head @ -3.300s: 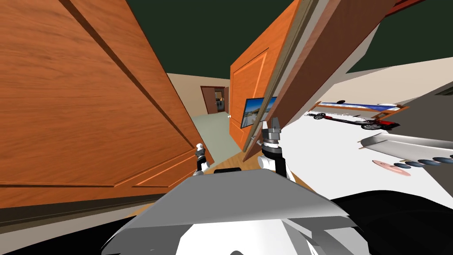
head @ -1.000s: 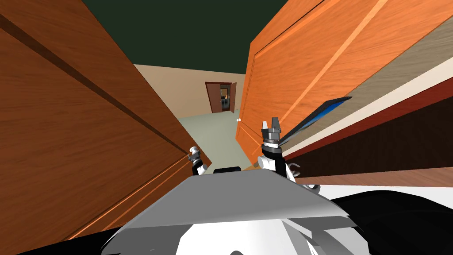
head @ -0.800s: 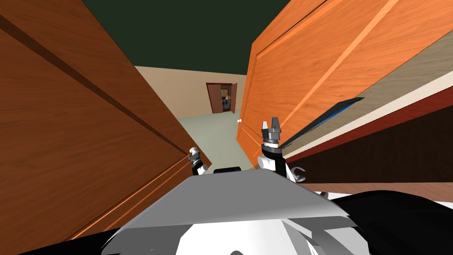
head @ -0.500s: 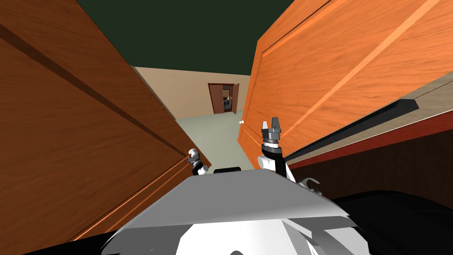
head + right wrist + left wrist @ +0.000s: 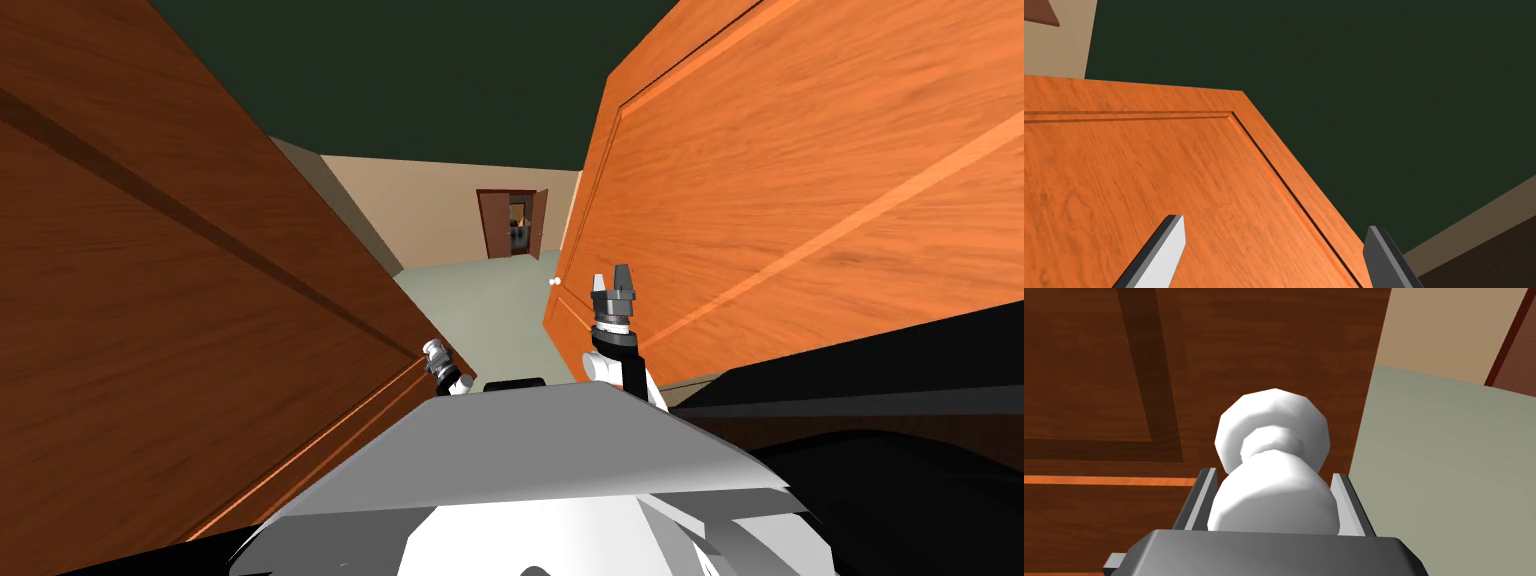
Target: Push the door open
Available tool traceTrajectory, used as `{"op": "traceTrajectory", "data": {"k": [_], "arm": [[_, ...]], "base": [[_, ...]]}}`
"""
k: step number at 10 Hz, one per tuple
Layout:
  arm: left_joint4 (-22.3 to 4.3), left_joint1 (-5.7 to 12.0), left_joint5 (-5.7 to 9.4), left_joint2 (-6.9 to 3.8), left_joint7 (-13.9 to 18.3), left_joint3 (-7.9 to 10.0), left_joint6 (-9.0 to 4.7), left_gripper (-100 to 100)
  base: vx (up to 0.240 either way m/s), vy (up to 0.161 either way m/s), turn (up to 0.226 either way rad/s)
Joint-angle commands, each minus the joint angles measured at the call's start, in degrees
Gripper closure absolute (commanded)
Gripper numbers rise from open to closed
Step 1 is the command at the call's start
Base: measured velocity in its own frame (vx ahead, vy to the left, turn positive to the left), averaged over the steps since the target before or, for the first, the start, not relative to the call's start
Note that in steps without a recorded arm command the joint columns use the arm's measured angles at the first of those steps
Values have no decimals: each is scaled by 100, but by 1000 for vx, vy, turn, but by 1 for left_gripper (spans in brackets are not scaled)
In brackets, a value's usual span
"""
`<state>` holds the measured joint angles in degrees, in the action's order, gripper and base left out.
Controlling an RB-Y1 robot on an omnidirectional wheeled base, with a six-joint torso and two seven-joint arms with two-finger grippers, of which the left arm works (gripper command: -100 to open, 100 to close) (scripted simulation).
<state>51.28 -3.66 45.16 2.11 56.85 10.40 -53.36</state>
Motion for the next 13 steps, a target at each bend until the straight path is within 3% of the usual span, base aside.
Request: {"op": "traceTrajectory", "data": {"k": [1,2,6,9,12,13], "arm": [[0,0,0,0,0,0,0,100],[10,-6,67,-154,-30,80,-24,100],[28,-12,230,-349,-88,294,-69,100],[44,-18,366,-311,-136,472,-106,100],[58,-23,488,-102,-179,633,-140,100],[67,-52,459,-133,-169,585,-102,100]], "base": [[80,12,13],[103,39,16],[182,53,46],[191,47,73],[185,65,61],[75,22,26]]}}
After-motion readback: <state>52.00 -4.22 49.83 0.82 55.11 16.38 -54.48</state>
